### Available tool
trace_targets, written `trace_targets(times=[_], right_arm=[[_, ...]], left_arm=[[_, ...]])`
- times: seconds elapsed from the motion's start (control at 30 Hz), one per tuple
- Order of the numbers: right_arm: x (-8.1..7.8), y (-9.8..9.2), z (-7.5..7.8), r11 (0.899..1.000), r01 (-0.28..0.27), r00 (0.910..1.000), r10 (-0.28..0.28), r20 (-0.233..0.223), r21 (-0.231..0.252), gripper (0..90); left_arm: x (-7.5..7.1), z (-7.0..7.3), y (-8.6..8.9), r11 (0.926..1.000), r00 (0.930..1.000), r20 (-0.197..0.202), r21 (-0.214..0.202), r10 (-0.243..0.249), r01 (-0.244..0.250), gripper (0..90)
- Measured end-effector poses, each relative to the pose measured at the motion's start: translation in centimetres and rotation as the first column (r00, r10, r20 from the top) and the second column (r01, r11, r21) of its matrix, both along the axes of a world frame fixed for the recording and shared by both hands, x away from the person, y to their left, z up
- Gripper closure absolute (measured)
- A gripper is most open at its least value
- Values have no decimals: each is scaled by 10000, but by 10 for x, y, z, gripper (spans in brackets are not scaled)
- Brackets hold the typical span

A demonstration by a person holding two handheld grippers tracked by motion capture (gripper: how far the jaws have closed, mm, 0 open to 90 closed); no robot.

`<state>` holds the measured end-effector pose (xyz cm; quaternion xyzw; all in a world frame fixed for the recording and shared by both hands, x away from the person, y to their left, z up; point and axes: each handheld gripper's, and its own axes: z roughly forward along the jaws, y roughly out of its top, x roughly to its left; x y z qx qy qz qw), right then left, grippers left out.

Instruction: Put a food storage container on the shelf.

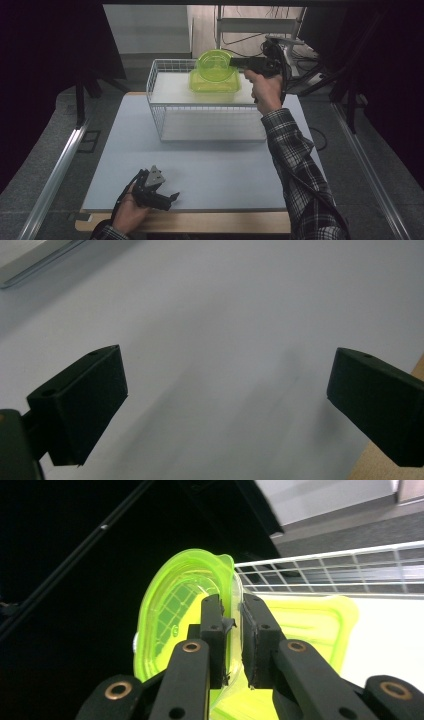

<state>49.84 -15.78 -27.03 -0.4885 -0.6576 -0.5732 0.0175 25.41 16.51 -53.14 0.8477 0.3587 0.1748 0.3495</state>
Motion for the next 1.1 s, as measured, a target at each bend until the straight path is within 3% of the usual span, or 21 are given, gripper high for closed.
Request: trace_targets(times=[0.13, 0.2, 0.3, 0.37, 0.47, 0.8, 1.1], right_arm=[[-1, 2, 2, 9992, 146, 9998, -141, 119, -372, 792], [-1, 7, 4, 9958, 270, 9993, -248, 267, -877, 762], [-1, 11, 5, 9914, 411, 9986, -365, 387, -1244, 718], [-1, 11, 5, 9914, 404, 9986, -358, 388, -1242, 710], [0, 14, 5, 9805, 592, 9971, -491, 580, -1874, 679], [-2, 15, 2, 9851, 326, 9966, -193, 795, -1692, 507], [-15, 3, -2, 9876, -250, 9932, 421, 1081, -1551, 393]], left_arm=[[0, 0, 0, 10000, 10000, -14, 34, -12, 12, 26], [0, 0, -1, 10000, 10000, -8, 53, -18, 18, 26], [0, 0, -1, 10000, 10000, -4, 80, -16, 16, 26], [0, 0, -1, 10000, 10000, -7, 72, -14, 14, 26], [0, -1, -1, 10000, 10000, -7, 86, -25, 25, 26], [0, -1, -1, 9999, 10000, -35, 119, -37, 38, 26], [0, -1, -2, 9998, 10000, -40, 187, -55, 56, 26]])
